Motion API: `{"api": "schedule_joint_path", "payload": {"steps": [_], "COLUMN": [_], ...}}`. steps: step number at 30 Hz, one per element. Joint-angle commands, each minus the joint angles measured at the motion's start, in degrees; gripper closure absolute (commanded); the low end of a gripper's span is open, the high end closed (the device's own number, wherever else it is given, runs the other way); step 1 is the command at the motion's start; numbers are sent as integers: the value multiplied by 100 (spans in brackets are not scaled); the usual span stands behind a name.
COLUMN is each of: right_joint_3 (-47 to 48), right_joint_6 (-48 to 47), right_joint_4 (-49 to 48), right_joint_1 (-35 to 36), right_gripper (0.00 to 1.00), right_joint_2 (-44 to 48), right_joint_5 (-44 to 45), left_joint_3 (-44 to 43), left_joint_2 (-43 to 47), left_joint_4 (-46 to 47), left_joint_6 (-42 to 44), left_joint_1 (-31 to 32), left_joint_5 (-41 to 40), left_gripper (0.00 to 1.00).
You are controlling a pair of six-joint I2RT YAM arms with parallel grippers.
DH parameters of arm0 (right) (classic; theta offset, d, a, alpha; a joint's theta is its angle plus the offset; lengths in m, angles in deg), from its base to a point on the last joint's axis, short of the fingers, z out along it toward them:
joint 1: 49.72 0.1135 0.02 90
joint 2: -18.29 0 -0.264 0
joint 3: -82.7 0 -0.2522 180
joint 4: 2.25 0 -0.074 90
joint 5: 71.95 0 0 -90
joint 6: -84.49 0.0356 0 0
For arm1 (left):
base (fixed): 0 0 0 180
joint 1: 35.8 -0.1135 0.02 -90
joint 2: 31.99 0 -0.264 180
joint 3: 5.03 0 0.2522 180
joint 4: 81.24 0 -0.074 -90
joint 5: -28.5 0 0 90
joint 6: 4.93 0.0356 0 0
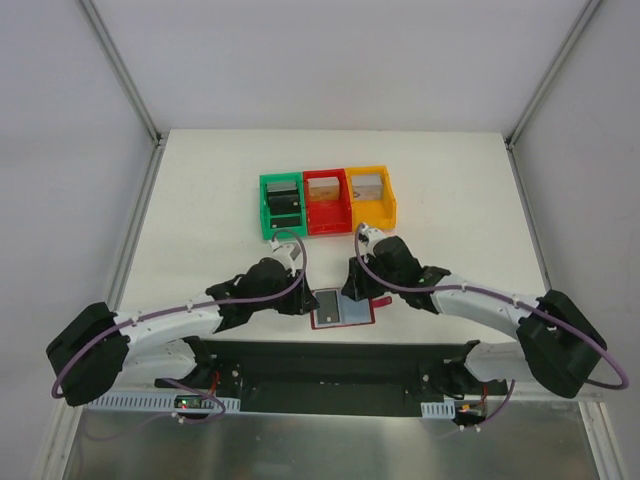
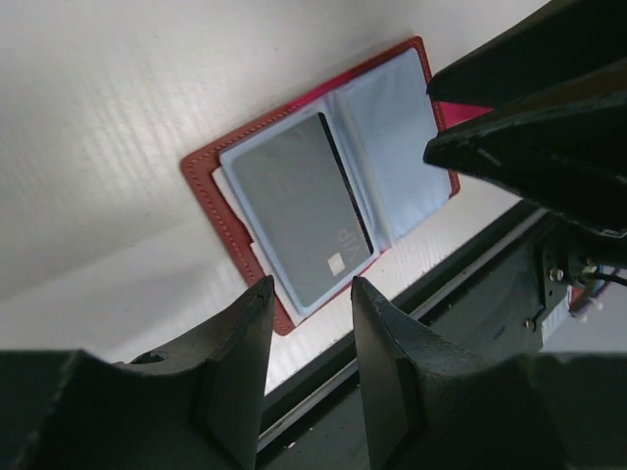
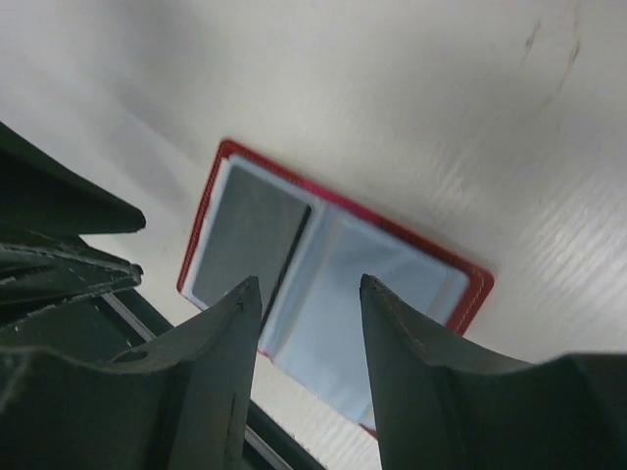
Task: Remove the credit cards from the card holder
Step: Remove the credit card from the card holder.
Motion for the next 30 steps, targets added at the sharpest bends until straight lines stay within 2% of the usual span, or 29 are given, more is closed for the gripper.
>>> {"api": "schedule_joint_path", "payload": {"steps": [1, 5, 10, 21, 30], "right_joint_3": [-475, -766, -881, -898, -916], "right_joint_6": [366, 569, 675, 675, 877], "right_joint_4": [-315, -587, -781, -834, -1255], "right_joint_1": [120, 172, 216, 216, 217], "right_gripper": [53, 53, 54, 54, 53], "right_joint_2": [468, 601, 566, 513, 215], "right_joint_5": [-173, -217, -296, -331, -621], "left_joint_3": [55, -112, -130, -315, -341], "left_joint_2": [-409, -936, -1104, -1297, -1394], "left_joint_4": [1175, 1299, 1211, 711, 438], "left_joint_6": [-130, -182, -305, -262, -279], "left_joint_1": [-22, -5, -13, -5, -13], "left_joint_5": [846, 908, 549, 214, -15], "left_gripper": [64, 67, 75, 75, 76]}}
